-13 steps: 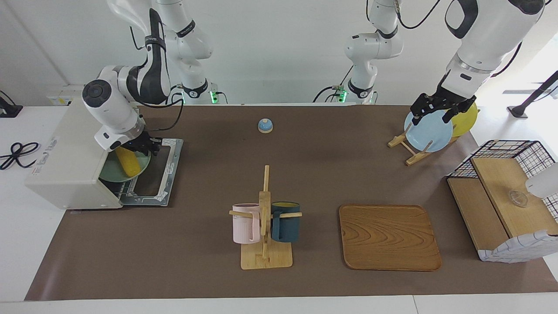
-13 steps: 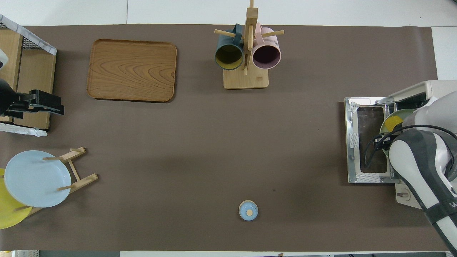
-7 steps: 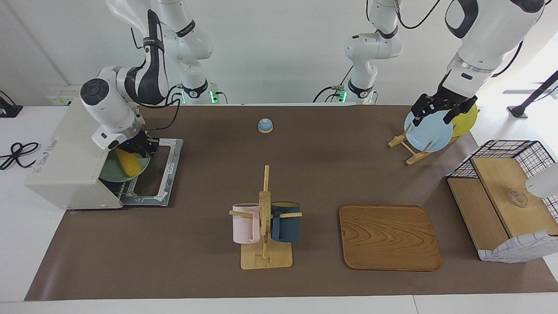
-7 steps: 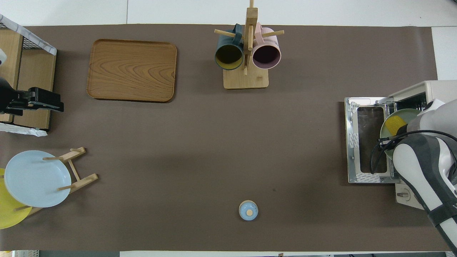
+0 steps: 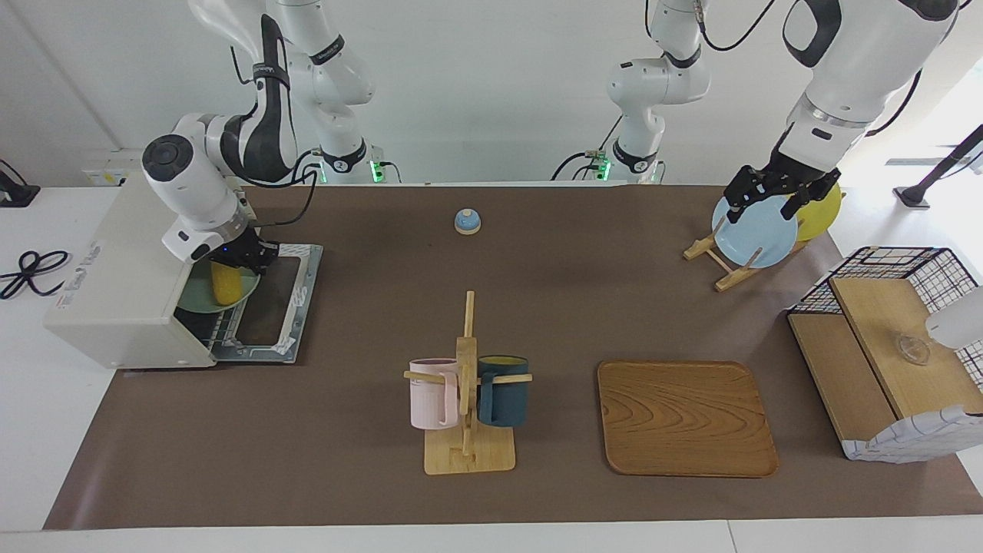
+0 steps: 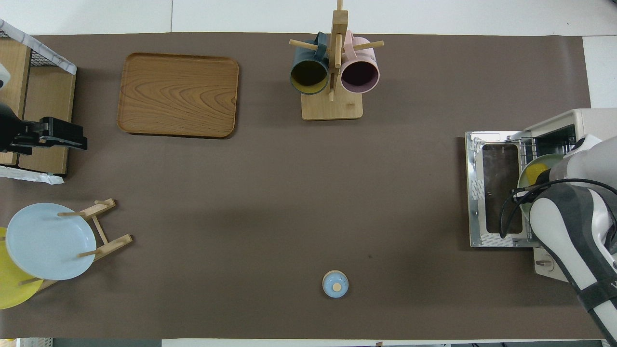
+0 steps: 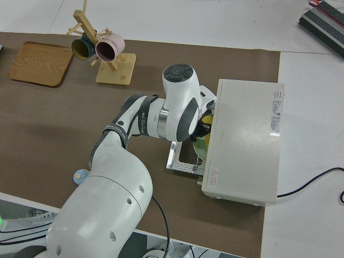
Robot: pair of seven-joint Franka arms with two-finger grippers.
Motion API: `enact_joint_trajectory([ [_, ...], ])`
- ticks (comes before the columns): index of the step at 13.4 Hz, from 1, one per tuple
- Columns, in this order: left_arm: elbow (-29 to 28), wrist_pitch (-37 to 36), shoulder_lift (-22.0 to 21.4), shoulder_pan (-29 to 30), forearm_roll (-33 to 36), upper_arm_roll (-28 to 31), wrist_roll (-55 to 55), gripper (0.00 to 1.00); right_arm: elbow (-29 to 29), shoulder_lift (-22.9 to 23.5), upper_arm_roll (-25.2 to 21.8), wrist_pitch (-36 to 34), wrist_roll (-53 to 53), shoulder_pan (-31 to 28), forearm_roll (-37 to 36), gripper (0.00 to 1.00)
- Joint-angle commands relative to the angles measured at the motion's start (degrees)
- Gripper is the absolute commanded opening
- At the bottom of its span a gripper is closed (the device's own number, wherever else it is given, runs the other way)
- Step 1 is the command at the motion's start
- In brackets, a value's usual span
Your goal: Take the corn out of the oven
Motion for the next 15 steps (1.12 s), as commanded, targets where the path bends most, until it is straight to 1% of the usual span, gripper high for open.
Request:
enact_joint_trajectory([
  [1,-0.5,0.7,-0.7,-0.2,1.1,-0.2,-0.3,1.00,0.4,-0.3,0.5,-0.2,-1.4,0.7,-1.3,0.00],
  [3,-0.5,0.9,-0.7,0.1,1.1,-0.2,-0.3,1.00,4.3,0.9,0.6,-4.1,-0.6,4.9,-1.2,0.00],
  [5,-0.6,1.0,-0.6,0.0,1.1,-0.2,-0.4,1.00,7.6,2.1,0.6,-6.5,4.5,9.5,-1.2,0.00],
  [7,-0.6,1.4,-0.7,0.2,1.1,-0.2,-0.2,1.00,8.0,2.2,0.6,-7.0,11.0,15.6,-1.2,0.00],
  [11,-0.6,1.6,-0.6,0.3,1.1,-0.2,0.0,1.00,9.2,2.3,0.8,-7.6,27.6,28.8,-1.2,0.00],
  [13,-0.6,1.6,-0.6,0.3,1.1,-0.2,0.1,1.00,11.3,4.9,0.8,-6.9,34.7,34.1,-1.1,0.00],
  [15,-0.6,1.6,-0.6,0.3,1.1,-0.2,0.1,1.00,12.8,7.9,0.9,-4.7,39.3,37.1,-0.4,0.00],
])
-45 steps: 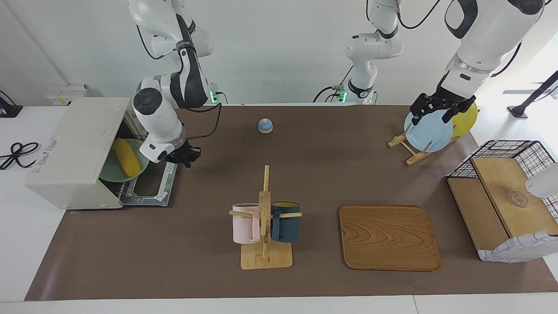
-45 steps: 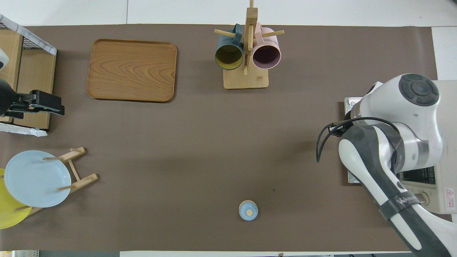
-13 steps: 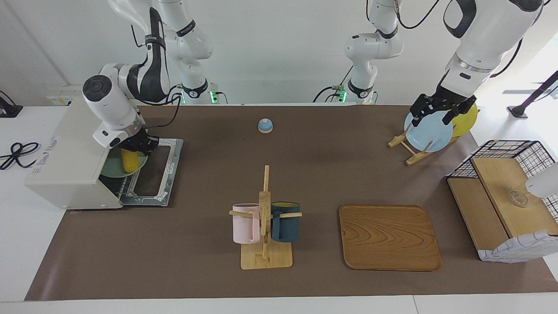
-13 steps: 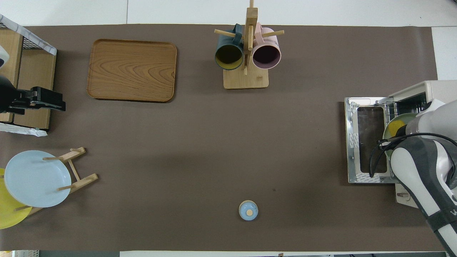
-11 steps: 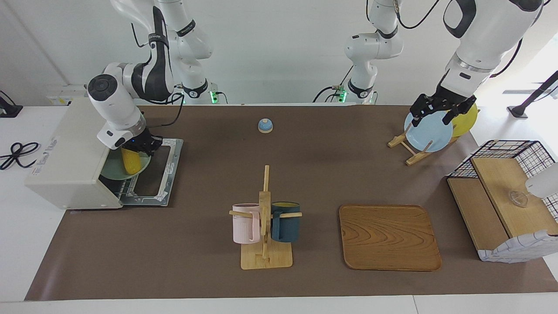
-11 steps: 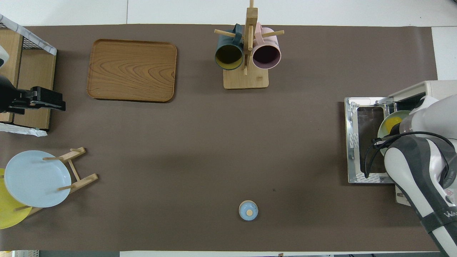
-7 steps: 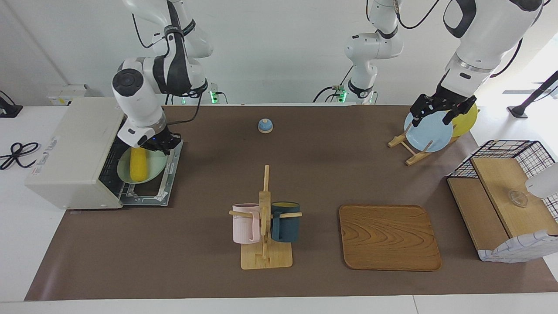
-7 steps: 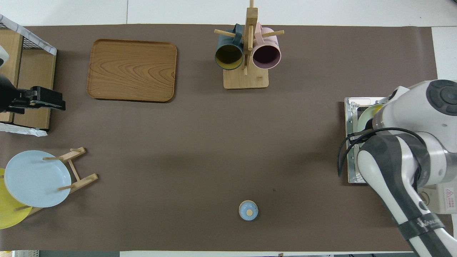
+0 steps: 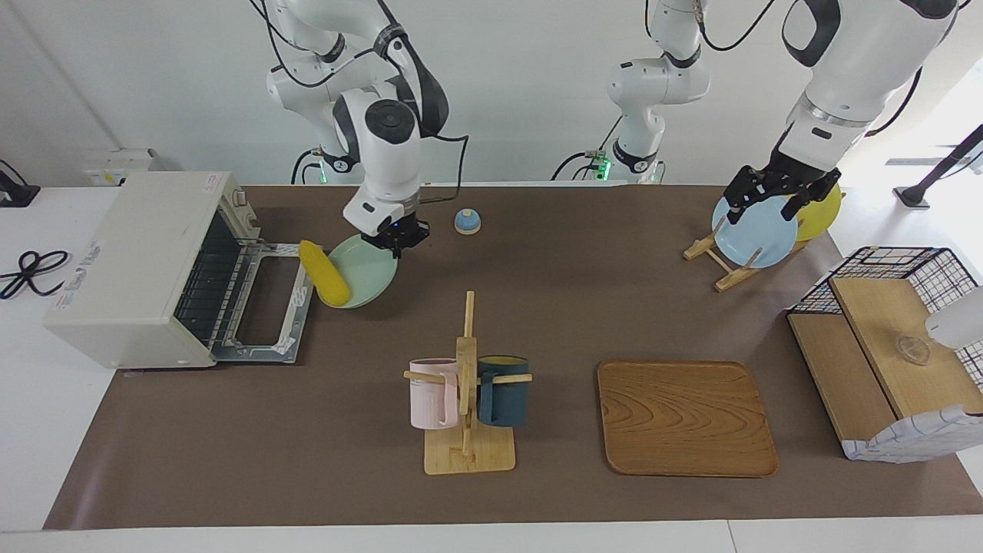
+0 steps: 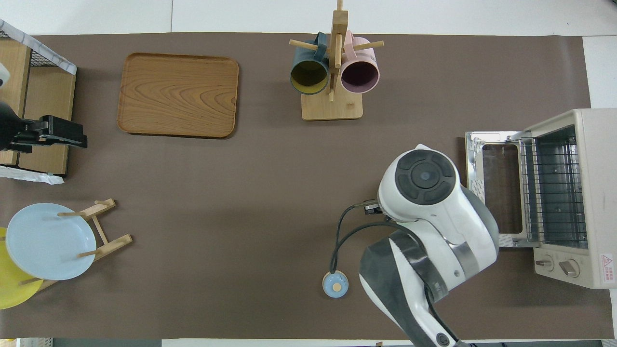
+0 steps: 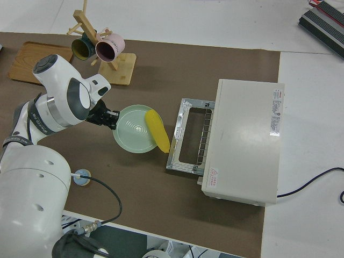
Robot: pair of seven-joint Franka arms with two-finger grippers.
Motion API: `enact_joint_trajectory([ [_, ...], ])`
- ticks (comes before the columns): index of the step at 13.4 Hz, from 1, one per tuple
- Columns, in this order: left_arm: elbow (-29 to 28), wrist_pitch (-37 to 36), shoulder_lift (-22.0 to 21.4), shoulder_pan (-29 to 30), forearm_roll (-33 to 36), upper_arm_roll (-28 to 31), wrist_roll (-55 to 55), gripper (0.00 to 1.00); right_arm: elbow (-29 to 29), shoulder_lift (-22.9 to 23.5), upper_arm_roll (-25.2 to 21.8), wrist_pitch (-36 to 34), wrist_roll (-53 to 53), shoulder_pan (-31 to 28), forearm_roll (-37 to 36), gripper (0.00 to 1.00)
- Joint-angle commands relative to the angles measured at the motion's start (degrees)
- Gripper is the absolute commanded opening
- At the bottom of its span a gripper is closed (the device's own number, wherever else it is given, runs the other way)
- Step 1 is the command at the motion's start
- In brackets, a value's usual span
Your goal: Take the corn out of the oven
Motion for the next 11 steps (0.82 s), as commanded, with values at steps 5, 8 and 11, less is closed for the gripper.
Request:
enact_joint_trajectory([
  [5,-0.8,1.0,-0.7,0.3,1.1,-0.2,0.3,1.00,12.5,17.7,-0.2,4.9,16.1,10.3,-0.6,0.00],
  [8,-2.0,1.8,-1.0,0.3,1.1,-0.2,0.2,1.00,14.4,21.6,-0.2,8.1,16.9,11.2,-0.5,0.00],
  [11,-2.7,1.9,-1.4,0.3,1.1,-0.2,0.2,1.00,14.2,22.3,-0.1,9.0,16.8,10.3,0.3,0.00],
])
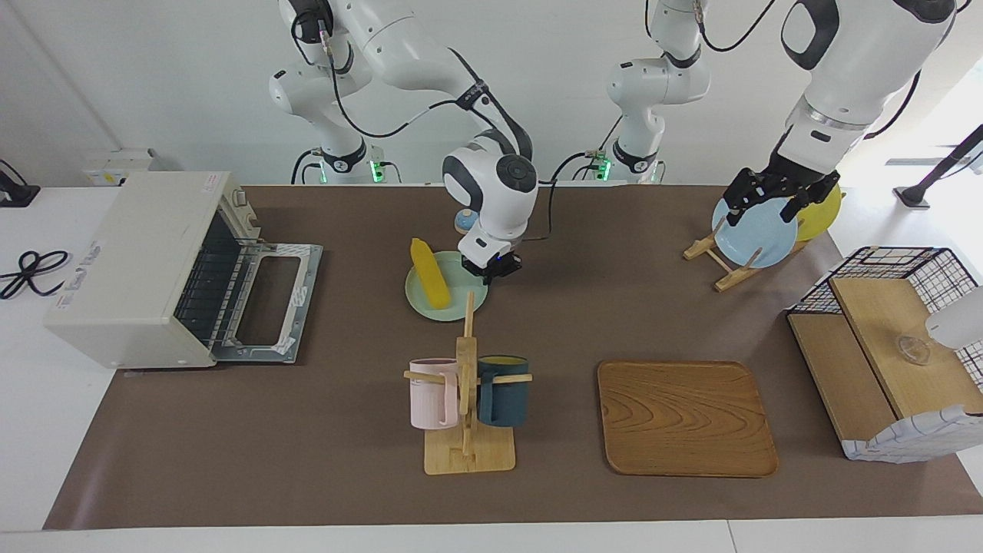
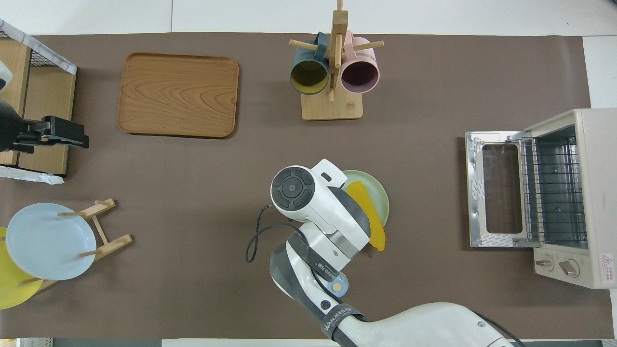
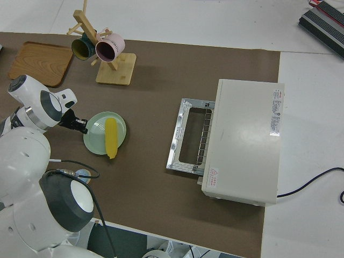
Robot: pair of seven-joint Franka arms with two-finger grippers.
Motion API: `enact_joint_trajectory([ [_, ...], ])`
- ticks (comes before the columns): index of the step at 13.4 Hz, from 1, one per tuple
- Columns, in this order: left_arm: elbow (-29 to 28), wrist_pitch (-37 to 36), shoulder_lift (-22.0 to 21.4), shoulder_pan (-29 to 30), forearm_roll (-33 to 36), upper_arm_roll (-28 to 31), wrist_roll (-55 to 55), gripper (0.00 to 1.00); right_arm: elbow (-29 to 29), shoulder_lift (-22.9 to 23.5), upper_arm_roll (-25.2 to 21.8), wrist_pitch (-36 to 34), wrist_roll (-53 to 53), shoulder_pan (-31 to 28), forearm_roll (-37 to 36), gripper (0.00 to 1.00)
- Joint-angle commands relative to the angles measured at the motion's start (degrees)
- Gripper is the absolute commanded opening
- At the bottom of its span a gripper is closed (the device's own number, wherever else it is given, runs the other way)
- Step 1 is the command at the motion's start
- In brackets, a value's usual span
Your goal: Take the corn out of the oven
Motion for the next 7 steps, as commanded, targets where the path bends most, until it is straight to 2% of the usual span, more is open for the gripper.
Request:
enact_joint_trajectory([
  [1,-2.5,1.7,-1.6,0.3,1.0,-0.2,0.1,1.00,0.8,0.9,0.2,2.4,0.2,-1.4,0.3,0.11],
  [3,-4.0,2.6,-2.4,0.2,1.0,-0.2,0.0,1.00,1.1,1.0,0.2,4.8,-0.5,-1.3,0.2,0.41],
  [4,-4.6,2.9,-2.6,0.2,1.0,-0.2,-0.1,1.00,1.8,1.0,0.2,5.7,-0.5,-1.3,0.1,0.52],
  [7,-4.9,2.9,-2.9,-0.3,0.9,-0.2,-0.2,1.00,4.7,0.0,0.3,4.3,-0.6,-1.0,0.4,0.53],
])
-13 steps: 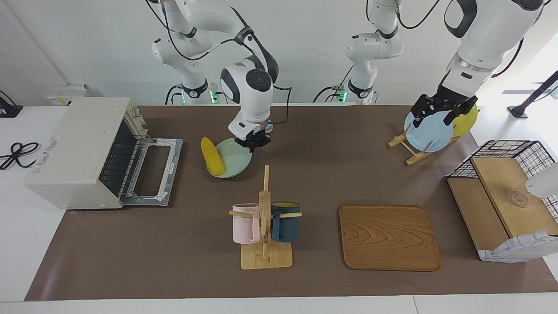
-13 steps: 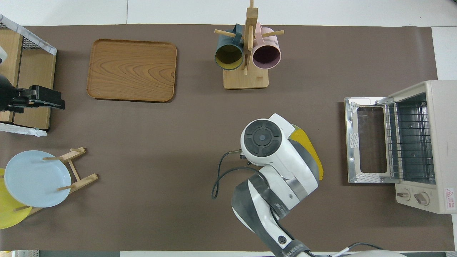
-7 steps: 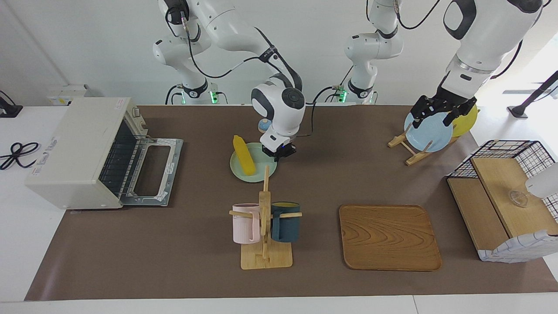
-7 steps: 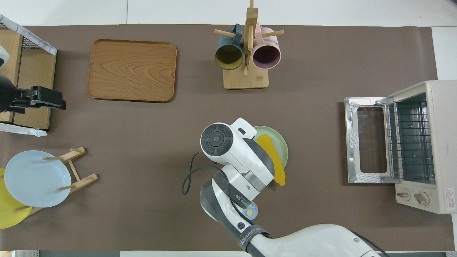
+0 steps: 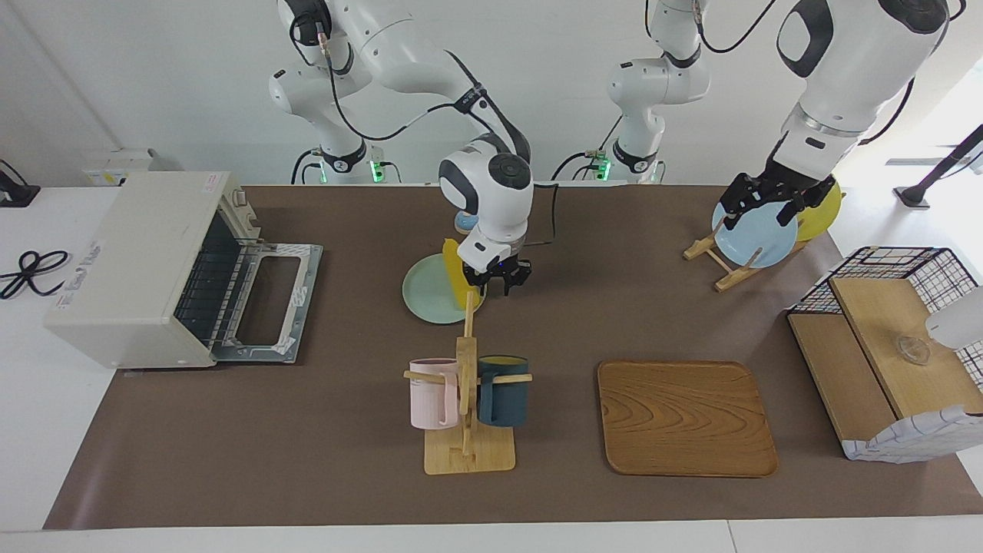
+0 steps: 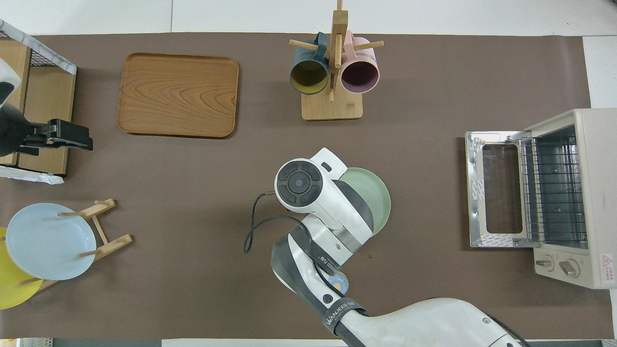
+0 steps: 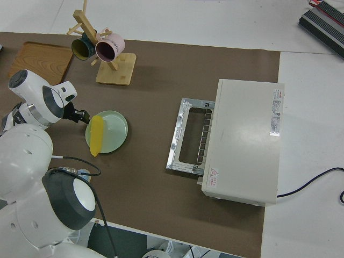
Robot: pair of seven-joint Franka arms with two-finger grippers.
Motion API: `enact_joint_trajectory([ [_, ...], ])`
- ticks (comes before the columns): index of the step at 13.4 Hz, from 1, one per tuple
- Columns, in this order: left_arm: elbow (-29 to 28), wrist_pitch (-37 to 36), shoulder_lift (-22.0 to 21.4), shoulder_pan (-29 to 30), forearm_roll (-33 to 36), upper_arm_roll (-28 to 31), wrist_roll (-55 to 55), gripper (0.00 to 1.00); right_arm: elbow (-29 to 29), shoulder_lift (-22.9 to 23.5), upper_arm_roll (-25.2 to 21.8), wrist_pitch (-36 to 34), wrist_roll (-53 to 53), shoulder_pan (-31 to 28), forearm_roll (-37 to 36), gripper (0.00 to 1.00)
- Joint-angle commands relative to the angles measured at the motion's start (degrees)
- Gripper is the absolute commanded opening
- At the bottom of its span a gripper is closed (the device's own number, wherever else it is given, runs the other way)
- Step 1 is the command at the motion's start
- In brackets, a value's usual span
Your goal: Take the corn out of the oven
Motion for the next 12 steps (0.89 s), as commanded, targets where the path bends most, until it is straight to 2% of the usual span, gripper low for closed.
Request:
enact_joint_trajectory([
  [1,-3.1,1.5,-2.3,-0.3,0.8,-0.2,-0.4,1.00,3.3,-1.1,0.4,-4.0,-0.5,-0.9,0.4,0.53],
  [2,-3.1,1.5,-2.4,-0.5,0.7,-0.3,-0.4,1.00,4.7,-2.1,0.3,-7.4,-1.7,-1.2,0.4,0.51],
  [3,-3.5,1.5,-2.4,-0.7,0.6,-0.4,-0.5,1.00,4.5,-3.7,0.3,-9.6,-3.8,-2.0,0.4,0.44],
  [4,-4.5,1.6,-2.9,-0.9,0.5,-0.6,-0.5,1.00,3.8,-5.5,0.3,-11.7,-5.1,-3.1,0.4,0.33],
  [6,-6.9,2.9,-4.0,-3.2,-0.4,-0.6,-1.6,1.00,0.5,-9.0,0.2,-16.2,-7.3,-6.0,0.1,0.00],
  [9,-8.8,4.3,-4.0,-8.0,-0.9,-0.6,-6.1,1.00,-9.0,-14.5,0.1,-16.8,-17.8,-15.2,0.1,0.00],
  [12,-12.4,8.4,-4.3,-13.9,-0.9,-0.6,-12.6,1.00,-14.8,-16.3,0.1,-16.3,-20.6,-21.9,-0.3,0.00],
])
